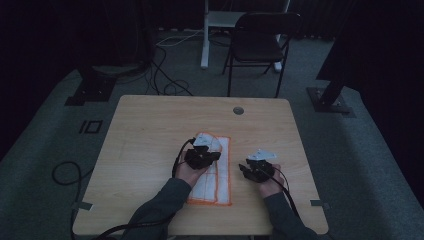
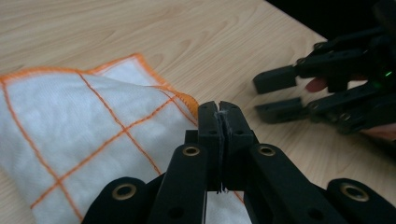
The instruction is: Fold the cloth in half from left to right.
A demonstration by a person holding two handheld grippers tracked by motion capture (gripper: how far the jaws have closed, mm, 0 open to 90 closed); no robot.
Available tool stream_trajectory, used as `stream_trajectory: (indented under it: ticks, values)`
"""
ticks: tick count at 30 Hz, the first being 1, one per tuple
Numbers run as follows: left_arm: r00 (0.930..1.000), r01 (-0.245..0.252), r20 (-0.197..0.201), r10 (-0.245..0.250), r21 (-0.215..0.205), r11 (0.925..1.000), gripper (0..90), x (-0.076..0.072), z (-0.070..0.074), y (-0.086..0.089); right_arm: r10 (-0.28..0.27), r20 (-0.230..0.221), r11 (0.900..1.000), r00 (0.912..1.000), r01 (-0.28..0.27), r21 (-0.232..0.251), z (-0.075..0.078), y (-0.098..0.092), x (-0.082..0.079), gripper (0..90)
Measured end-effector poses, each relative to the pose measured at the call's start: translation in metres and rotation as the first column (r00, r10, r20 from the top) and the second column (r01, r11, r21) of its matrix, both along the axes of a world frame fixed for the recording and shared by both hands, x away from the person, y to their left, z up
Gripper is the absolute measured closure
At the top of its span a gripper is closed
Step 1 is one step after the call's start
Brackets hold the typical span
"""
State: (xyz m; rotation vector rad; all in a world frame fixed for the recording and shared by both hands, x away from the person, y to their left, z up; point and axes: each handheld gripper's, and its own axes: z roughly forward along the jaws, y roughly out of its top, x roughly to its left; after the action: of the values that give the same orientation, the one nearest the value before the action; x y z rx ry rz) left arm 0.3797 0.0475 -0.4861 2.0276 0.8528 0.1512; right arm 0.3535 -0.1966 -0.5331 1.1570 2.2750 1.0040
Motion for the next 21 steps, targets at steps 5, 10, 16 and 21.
stream_trajectory:
  ticks: [5, 10, 16, 21]
  values:
    - [0.9999, 0.015, -0.007, -0.015, -0.015, 0.9998, 89.2, 0.0, 0.001, -0.011, 0.002, -0.001, 1.0, 1.0, -0.002, -0.001, 0.0, 0.001, 0.0, 59.3]
    - [0.9991, 0.027, -0.031, -0.027, -0.007, 0.9996, 88.4, 0.002, -0.01, -0.02, 0.004, -0.005, 1.0, 1.0, -0.004, 0.0, -0.001, 0.001, 0.0, 59.3]
    - [0.9993, 0.015, -0.035, -0.016, -0.011, 0.9998, 74.6, 0.003, -0.012, -0.012, 0.007, 0.004, 1.0, 1.0, -0.007, -0.012, 0.0, 0.005, 0.005, 59.8]
    - [0.9999, 0.002, -0.016, -0.002, 0.017, 0.9999, 73.0, -0.002, -0.01, -0.001, 0.025, 0.03, 1.0, 0.9992, -0.025, -0.012, 0.008, 0.011, 0.013, 66.4]
